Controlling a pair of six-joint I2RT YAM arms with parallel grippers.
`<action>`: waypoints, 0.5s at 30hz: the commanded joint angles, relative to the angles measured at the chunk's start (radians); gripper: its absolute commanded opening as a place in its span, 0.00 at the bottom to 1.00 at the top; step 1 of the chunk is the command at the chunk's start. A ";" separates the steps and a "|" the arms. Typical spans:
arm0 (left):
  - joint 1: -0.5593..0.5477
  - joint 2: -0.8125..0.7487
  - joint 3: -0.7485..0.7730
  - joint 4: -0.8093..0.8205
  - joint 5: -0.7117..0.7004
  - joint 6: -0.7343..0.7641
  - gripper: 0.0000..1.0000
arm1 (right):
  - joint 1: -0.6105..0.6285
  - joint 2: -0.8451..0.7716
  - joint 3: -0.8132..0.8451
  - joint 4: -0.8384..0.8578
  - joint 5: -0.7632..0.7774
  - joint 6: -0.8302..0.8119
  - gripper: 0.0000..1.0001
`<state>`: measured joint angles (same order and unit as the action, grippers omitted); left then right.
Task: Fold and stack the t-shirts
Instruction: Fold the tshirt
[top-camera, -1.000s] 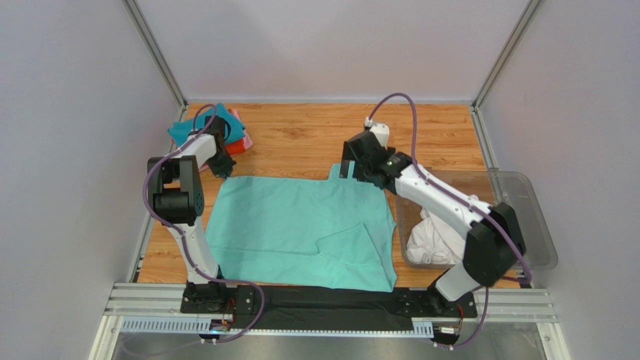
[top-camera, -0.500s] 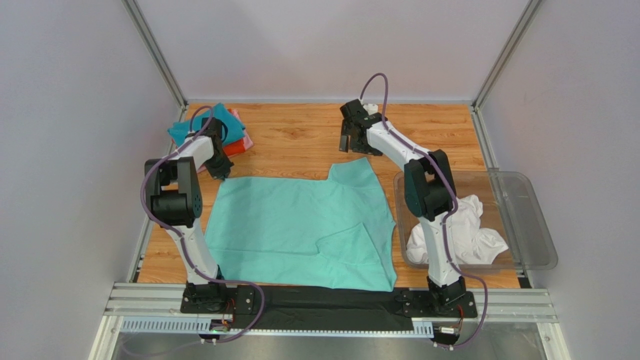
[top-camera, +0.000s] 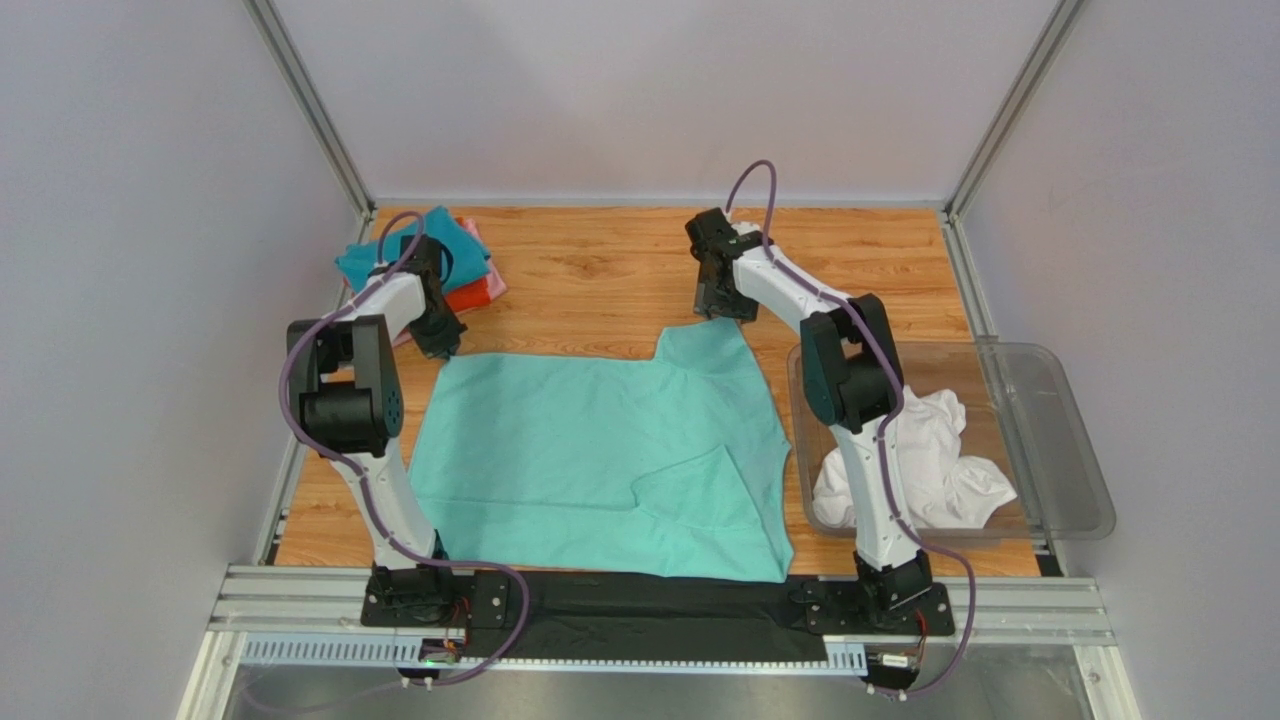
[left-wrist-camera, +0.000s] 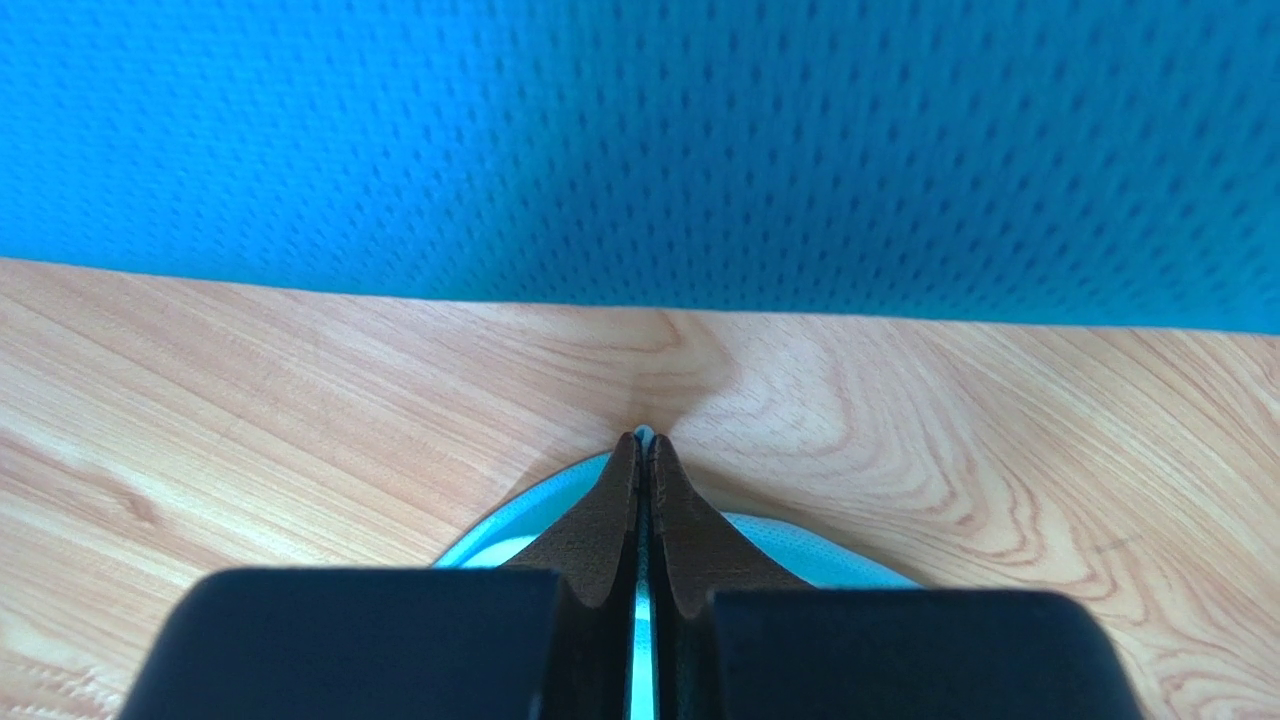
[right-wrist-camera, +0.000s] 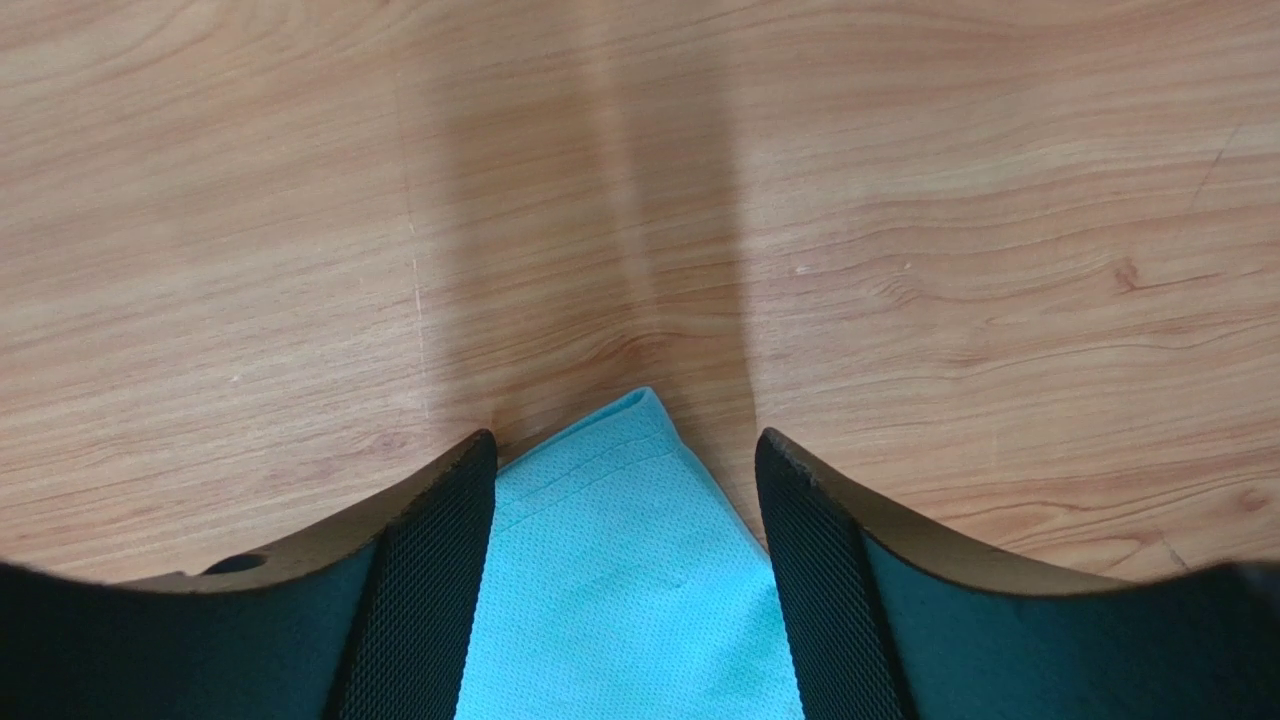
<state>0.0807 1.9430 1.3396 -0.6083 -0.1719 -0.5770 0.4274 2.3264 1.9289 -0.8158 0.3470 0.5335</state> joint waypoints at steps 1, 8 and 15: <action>0.008 -0.053 -0.003 0.018 0.015 0.012 0.00 | -0.003 -0.001 -0.033 0.006 -0.017 0.013 0.56; 0.010 -0.055 -0.002 0.018 0.020 0.011 0.00 | -0.003 -0.041 -0.116 0.036 -0.045 0.043 0.45; 0.010 -0.065 -0.008 0.019 0.038 0.011 0.00 | -0.003 -0.074 -0.169 0.066 -0.043 0.051 0.30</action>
<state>0.0811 1.9400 1.3365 -0.6071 -0.1493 -0.5770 0.4274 2.2601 1.7981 -0.7143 0.3134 0.5793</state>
